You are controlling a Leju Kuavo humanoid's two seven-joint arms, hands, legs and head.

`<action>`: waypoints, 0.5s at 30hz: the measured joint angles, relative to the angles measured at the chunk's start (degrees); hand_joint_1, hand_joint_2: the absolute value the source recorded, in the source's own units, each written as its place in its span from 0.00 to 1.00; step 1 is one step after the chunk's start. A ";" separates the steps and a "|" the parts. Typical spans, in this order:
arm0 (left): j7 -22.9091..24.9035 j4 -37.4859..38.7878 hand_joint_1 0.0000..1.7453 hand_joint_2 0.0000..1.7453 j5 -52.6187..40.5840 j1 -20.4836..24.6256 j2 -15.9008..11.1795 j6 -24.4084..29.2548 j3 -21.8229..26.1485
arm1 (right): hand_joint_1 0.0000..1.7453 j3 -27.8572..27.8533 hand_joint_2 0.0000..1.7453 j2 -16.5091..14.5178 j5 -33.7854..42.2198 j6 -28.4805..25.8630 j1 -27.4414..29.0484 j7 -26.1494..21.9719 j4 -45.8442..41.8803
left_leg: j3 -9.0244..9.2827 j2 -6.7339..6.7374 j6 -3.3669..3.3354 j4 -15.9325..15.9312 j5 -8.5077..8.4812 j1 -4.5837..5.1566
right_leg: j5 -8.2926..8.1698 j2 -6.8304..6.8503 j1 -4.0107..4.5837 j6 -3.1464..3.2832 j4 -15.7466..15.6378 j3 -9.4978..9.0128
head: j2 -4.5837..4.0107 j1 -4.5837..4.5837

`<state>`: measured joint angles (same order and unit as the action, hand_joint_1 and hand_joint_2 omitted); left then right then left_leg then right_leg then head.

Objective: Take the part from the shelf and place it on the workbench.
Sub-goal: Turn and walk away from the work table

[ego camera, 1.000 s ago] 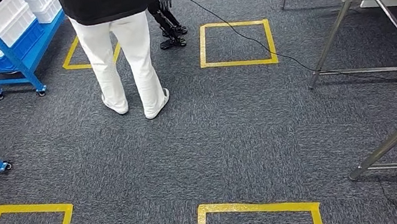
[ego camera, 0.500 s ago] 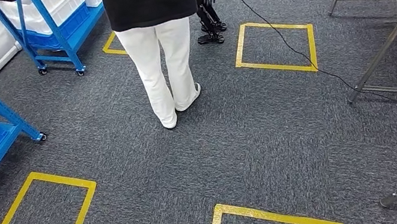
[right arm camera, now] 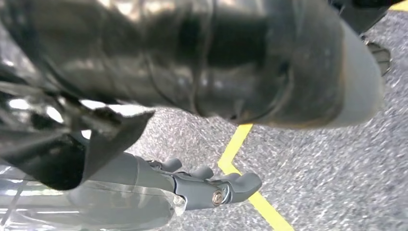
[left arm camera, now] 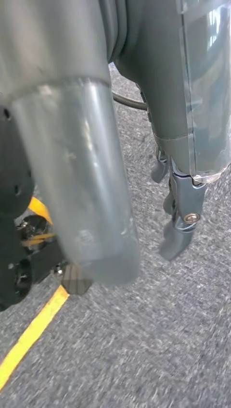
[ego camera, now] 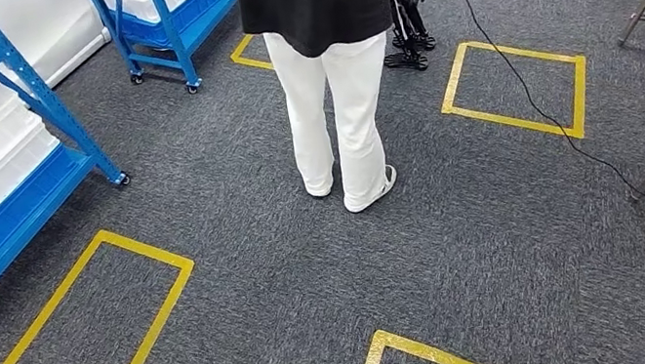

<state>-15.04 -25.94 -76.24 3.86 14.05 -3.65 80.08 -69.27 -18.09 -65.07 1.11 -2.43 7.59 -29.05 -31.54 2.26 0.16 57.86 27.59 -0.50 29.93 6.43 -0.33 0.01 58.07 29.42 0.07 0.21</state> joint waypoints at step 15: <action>0.22 -0.04 0.00 0.00 -0.05 0.14 0.20 -0.26 -0.26 | 0.00 -0.91 0.00 -0.03 -0.71 1.15 0.04 -0.27 -0.33 | -0.32 -9.64 -0.19 -0.45 -0.70 -0.22 | -1.04 -10.97 -0.43 0.44 0.56 1.73 | 0.00 0.01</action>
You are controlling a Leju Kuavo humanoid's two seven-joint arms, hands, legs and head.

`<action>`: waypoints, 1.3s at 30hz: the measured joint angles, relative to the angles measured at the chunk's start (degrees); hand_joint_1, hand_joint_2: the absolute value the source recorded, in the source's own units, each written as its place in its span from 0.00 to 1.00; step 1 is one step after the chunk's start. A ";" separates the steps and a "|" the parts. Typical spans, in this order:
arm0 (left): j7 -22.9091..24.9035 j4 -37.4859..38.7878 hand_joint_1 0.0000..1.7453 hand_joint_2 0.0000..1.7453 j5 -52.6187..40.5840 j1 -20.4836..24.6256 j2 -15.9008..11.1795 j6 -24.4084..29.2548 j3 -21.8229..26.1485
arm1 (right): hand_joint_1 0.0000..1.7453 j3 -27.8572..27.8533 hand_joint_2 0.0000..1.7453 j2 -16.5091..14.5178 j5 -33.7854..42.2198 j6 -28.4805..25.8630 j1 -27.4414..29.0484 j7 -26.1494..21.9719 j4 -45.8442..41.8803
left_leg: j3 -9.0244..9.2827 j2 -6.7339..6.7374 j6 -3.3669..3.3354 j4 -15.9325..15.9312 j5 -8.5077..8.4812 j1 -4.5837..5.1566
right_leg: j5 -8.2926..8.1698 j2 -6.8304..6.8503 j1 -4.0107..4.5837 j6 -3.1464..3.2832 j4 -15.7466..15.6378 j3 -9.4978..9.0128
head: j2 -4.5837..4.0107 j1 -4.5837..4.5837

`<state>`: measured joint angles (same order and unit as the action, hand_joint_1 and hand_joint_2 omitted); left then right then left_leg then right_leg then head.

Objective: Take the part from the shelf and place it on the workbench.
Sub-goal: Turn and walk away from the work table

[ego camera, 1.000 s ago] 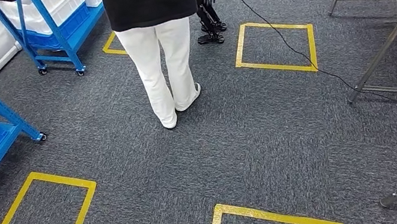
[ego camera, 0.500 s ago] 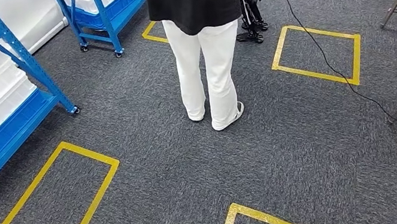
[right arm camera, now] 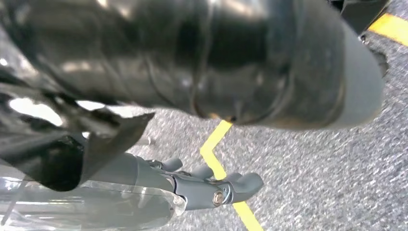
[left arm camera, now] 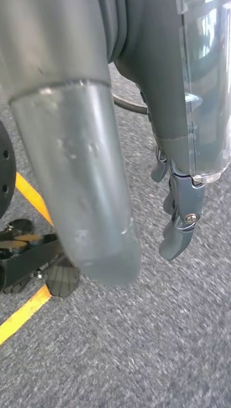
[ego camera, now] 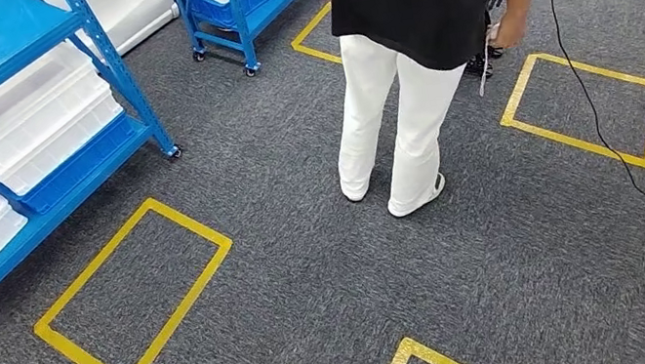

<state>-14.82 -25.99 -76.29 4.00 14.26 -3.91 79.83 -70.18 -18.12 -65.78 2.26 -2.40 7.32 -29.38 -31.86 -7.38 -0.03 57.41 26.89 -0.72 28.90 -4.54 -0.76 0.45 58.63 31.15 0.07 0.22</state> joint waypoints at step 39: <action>1.73 -1.02 0.00 0.00 2.00 -0.29 -1.03 -0.23 0.34 | 0.00 -1.14 0.00 -0.69 -5.96 0.57 -0.18 -1.14 1.08 | -7.82 7.02 1.48 16.20 6.54 -0.02 | 0.34 7.19 0.12 1.75 -0.68 -0.93 | 0.00 -0.02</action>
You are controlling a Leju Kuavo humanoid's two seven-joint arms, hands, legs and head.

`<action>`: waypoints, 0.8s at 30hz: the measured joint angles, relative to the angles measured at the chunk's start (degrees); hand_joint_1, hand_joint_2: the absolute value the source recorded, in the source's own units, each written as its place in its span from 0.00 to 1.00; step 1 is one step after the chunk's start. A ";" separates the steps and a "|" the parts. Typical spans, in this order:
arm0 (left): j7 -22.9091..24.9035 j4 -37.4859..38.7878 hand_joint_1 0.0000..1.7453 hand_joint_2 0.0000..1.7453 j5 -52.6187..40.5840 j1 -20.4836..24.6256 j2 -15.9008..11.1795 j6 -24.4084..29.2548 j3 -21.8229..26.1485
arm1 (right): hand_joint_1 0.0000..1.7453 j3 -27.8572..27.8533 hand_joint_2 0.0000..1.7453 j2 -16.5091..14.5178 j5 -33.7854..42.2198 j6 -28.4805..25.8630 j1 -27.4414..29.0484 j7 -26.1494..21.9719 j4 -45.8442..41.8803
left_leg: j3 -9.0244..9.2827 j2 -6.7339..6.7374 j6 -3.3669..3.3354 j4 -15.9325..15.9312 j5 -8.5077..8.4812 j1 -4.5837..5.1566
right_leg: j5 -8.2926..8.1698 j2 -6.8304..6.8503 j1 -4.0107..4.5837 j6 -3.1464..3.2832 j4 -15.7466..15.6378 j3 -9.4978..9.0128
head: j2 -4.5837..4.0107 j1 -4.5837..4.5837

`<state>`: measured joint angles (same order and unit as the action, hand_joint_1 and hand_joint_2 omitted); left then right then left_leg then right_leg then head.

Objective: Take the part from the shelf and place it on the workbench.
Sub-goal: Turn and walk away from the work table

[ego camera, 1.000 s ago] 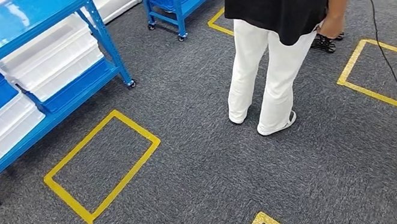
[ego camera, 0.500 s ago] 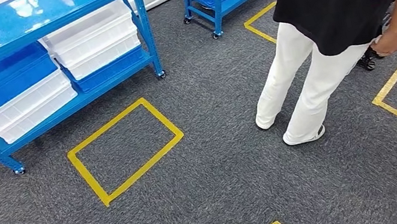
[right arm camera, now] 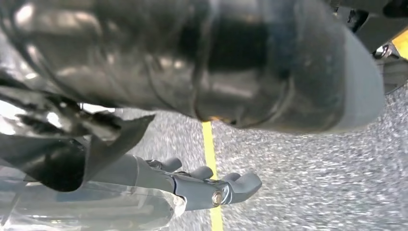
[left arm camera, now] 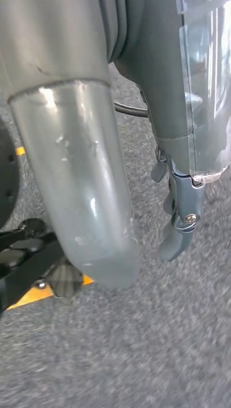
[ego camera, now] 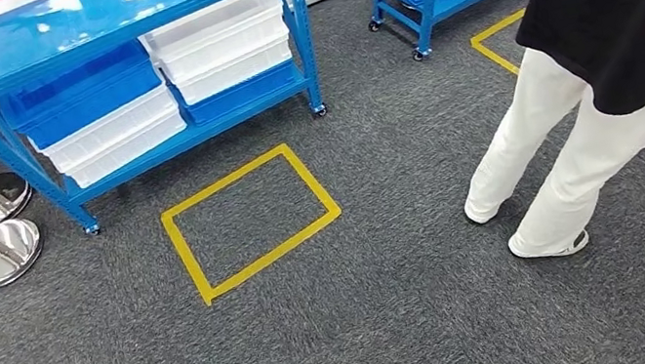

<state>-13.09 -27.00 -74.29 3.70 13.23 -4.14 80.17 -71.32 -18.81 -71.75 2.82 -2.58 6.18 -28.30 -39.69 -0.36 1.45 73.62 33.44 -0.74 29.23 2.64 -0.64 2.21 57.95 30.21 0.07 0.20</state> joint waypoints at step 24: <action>-0.47 0.45 0.00 0.00 -0.57 -0.06 0.20 0.66 0.66 | 0.00 -0.79 0.00 1.43 0.97 -1.09 -0.98 0.14 2.05 | 7.52 -5.51 -1.43 -15.66 -6.77 0.29 | -0.81 -5.64 -0.08 -0.98 0.28 0.79 | 0.00 0.01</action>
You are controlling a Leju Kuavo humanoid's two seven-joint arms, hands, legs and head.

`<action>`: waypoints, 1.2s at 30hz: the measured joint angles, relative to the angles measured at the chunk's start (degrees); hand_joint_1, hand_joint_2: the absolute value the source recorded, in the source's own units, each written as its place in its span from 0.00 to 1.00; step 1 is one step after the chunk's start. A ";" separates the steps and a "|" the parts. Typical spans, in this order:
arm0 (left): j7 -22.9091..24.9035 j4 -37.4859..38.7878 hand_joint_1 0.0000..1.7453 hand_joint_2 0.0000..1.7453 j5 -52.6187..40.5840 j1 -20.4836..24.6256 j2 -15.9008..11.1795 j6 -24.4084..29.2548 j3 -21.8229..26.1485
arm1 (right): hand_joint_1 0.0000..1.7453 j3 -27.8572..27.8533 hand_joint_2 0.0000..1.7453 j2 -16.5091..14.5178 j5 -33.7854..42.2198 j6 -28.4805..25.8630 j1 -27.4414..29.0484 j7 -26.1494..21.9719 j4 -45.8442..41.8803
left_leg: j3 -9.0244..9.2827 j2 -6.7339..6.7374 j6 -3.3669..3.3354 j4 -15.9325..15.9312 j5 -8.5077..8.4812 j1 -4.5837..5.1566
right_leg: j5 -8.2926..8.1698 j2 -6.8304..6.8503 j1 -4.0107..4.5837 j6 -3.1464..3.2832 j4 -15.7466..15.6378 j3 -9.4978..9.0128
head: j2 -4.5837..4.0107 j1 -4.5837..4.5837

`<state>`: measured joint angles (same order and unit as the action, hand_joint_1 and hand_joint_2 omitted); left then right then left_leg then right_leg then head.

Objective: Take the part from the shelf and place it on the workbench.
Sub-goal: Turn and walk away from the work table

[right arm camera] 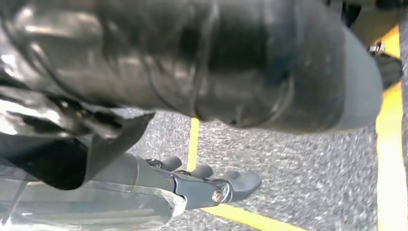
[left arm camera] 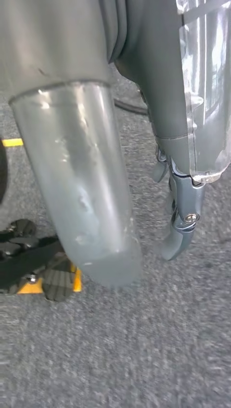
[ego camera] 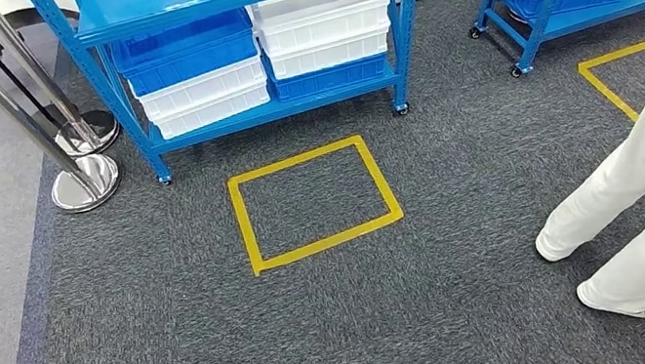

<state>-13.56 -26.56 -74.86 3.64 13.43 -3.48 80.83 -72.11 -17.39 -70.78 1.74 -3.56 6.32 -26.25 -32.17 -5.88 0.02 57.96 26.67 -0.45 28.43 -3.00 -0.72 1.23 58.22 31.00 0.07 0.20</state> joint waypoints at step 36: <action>0.93 -2.36 0.00 0.00 -1.36 -0.38 2.43 -1.55 -1.46 | 0.00 -3.26 0.00 -2.13 1.21 2.13 0.95 1.34 -5.24 | -2.48 5.52 1.25 15.94 10.16 -0.15 | 0.89 2.88 0.22 1.62 -0.88 -1.99 | 0.00 0.05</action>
<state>-12.63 -28.92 -76.22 3.26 15.86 -5.02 79.36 -75.37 -19.52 -69.56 3.86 -2.61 7.66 -31.49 -34.65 -0.36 1.27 73.90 36.83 -0.60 29.32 -0.12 -0.50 2.85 57.34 29.01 0.07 0.26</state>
